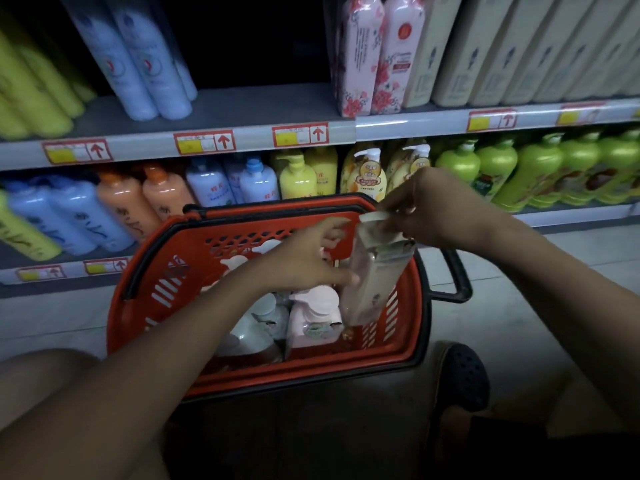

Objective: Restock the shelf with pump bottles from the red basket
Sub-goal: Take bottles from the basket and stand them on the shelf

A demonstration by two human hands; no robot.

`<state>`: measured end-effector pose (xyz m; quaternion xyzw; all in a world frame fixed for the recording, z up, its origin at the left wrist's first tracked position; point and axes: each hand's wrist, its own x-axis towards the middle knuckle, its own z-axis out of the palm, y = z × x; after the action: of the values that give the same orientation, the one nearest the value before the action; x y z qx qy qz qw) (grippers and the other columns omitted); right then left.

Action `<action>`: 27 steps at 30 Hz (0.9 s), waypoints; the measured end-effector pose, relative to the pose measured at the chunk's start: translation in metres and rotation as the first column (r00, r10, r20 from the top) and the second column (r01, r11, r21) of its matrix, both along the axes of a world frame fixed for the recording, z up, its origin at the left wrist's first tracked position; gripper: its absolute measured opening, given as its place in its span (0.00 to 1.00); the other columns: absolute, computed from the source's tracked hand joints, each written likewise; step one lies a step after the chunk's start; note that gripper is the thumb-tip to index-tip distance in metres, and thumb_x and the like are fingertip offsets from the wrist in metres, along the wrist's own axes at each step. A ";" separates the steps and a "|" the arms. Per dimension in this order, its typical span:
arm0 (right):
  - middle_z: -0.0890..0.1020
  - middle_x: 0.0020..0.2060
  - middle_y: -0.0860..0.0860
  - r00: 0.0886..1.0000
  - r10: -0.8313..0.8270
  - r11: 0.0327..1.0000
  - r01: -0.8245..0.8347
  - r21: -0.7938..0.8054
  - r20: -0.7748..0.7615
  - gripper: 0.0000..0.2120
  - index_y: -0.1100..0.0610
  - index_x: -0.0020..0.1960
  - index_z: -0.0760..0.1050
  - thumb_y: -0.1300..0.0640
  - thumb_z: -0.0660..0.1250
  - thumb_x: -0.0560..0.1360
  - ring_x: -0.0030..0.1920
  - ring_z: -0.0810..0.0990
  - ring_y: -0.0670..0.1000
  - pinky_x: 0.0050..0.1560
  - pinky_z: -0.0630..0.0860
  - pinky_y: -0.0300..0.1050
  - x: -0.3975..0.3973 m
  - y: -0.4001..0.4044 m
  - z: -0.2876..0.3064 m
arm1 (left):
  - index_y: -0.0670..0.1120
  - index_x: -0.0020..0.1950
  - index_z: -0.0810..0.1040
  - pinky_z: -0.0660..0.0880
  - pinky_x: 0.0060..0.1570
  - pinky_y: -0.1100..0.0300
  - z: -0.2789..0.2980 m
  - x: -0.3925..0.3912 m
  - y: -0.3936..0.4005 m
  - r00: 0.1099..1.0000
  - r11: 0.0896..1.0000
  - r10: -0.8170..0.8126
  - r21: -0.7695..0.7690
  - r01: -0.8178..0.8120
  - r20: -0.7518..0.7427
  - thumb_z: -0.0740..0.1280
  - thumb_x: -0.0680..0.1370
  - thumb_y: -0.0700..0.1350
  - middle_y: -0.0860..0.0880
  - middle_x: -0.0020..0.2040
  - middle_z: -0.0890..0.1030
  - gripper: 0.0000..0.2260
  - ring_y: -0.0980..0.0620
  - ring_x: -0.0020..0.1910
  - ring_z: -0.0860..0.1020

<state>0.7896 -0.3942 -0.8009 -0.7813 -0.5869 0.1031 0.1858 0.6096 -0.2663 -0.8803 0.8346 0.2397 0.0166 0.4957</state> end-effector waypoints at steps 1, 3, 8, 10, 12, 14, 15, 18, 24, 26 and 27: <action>0.86 0.36 0.50 1.000 -0.005 1.000 0.005 0.015 0.003 0.06 0.55 0.49 0.89 0.60 0.78 0.72 0.35 0.81 0.44 0.33 0.69 0.23 -0.001 0.000 0.012 | 0.53 0.79 0.63 0.69 0.56 0.71 0.001 -0.003 -0.003 1.000 1.000 0.002 -0.009 -0.002 0.019 0.81 0.70 0.47 0.52 0.75 0.71 0.42 0.56 0.70 0.71; 0.85 0.32 0.44 1.000 -0.014 0.999 0.014 0.044 -0.001 0.06 0.53 0.47 0.89 0.60 0.78 0.71 0.35 0.83 0.45 0.32 0.70 0.24 -0.004 -0.002 0.033 | 0.54 0.79 0.62 0.68 0.58 0.71 0.005 -0.007 -0.010 0.998 1.000 0.012 -0.024 -0.011 0.062 0.81 0.70 0.46 0.53 0.75 0.71 0.42 0.57 0.71 0.70; 0.86 0.33 0.46 0.999 -0.048 0.992 0.045 0.119 0.024 0.05 0.52 0.47 0.89 0.56 0.80 0.71 0.35 0.84 0.44 0.30 0.71 0.26 -0.012 -0.002 0.087 | 0.60 0.73 0.67 0.73 0.58 0.67 0.027 -0.006 -0.025 0.979 0.996 0.091 -0.029 -0.087 0.182 0.81 0.69 0.48 0.65 0.64 0.76 0.36 0.70 0.63 0.74; 0.87 0.36 0.51 0.996 -0.091 0.985 0.090 0.146 -0.003 0.06 0.53 0.48 0.88 0.56 0.80 0.71 0.35 0.85 0.45 0.30 0.75 0.30 -0.012 0.000 0.110 | 0.58 0.70 0.70 0.76 0.60 0.63 0.038 0.000 -0.027 0.951 0.984 0.177 -0.027 -0.176 0.253 0.82 0.68 0.49 0.64 0.62 0.78 0.35 0.68 0.61 0.77; 0.88 0.38 0.52 0.991 -0.126 0.976 0.133 0.172 -0.049 0.06 0.54 0.47 0.88 0.56 0.80 0.71 0.34 0.84 0.46 0.28 0.74 0.30 -0.013 -0.001 0.133 | 0.54 0.72 0.70 0.77 0.63 0.58 0.054 0.007 -0.029 0.923 0.974 0.218 -0.013 -0.226 0.316 0.82 0.67 0.49 0.59 0.63 0.79 0.36 0.63 0.62 0.78; 0.87 0.37 0.50 0.989 -0.130 0.970 0.143 0.198 -0.076 0.06 0.53 0.47 0.88 0.55 0.80 0.71 0.32 0.82 0.44 0.27 0.72 0.29 -0.017 -0.004 0.154 | 0.52 0.72 0.71 0.79 0.63 0.56 0.073 0.013 -0.030 0.903 0.969 0.233 -0.006 -0.247 0.362 0.82 0.67 0.49 0.57 0.62 0.80 0.36 0.60 0.62 0.78; 0.87 0.36 0.49 0.989 -0.125 0.967 0.139 0.215 -0.078 0.05 0.52 0.47 0.88 0.54 0.80 0.71 0.32 0.81 0.44 0.29 0.72 0.30 -0.020 -0.007 0.163 | 0.52 0.71 0.73 0.80 0.61 0.55 0.082 0.014 -0.029 0.891 0.965 0.242 0.003 -0.264 0.384 0.82 0.66 0.50 0.56 0.61 0.81 0.35 0.60 0.61 0.79; 0.87 0.38 0.50 0.990 -0.118 0.942 0.134 0.309 -0.072 0.05 0.52 0.46 0.87 0.52 0.80 0.72 0.35 0.81 0.44 0.34 0.75 0.36 -0.022 -0.019 0.187 | 0.52 0.65 0.78 0.81 0.59 0.55 0.108 0.015 -0.030 0.850 0.955 0.254 0.020 -0.296 0.462 0.83 0.63 0.52 0.56 0.58 0.83 0.33 0.59 0.59 0.81; 0.86 0.54 0.49 0.888 0.060 0.741 0.266 0.617 -0.455 0.22 0.52 0.66 0.80 0.43 0.72 0.77 0.51 0.85 0.44 0.50 0.85 0.49 -0.018 -0.045 0.180 | 0.51 0.56 0.83 0.81 0.54 0.55 0.167 0.021 -0.039 0.781 0.951 0.303 -0.122 -0.284 0.546 0.85 0.62 0.46 0.52 0.53 0.87 0.24 0.53 0.52 0.86; 0.83 0.62 0.45 0.828 0.100 0.779 0.280 0.561 -0.552 0.31 0.46 0.74 0.72 0.36 0.69 0.74 0.60 0.83 0.44 0.57 0.84 0.53 -0.021 -0.058 0.161 | 0.50 0.53 0.85 0.82 0.54 0.53 0.187 0.025 -0.046 0.766 0.947 0.322 -0.189 -0.261 0.557 0.85 0.61 0.47 0.50 0.51 0.88 0.23 0.49 0.52 0.86; 0.82 0.63 0.45 0.802 0.123 0.795 0.273 0.542 -0.585 0.32 0.44 0.75 0.70 0.36 0.69 0.73 0.61 0.83 0.44 0.59 0.84 0.54 -0.024 -0.064 0.152 | 0.49 0.53 0.85 0.83 0.52 0.53 0.196 0.028 -0.050 0.761 0.944 0.328 -0.224 -0.242 0.559 0.85 0.61 0.46 0.49 0.50 0.88 0.22 0.48 0.52 0.86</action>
<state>0.7657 -0.4579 -0.6485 -0.6323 -0.4671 0.1419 0.6016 0.6378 -0.3163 -0.6838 0.7052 0.1989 0.3331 0.5934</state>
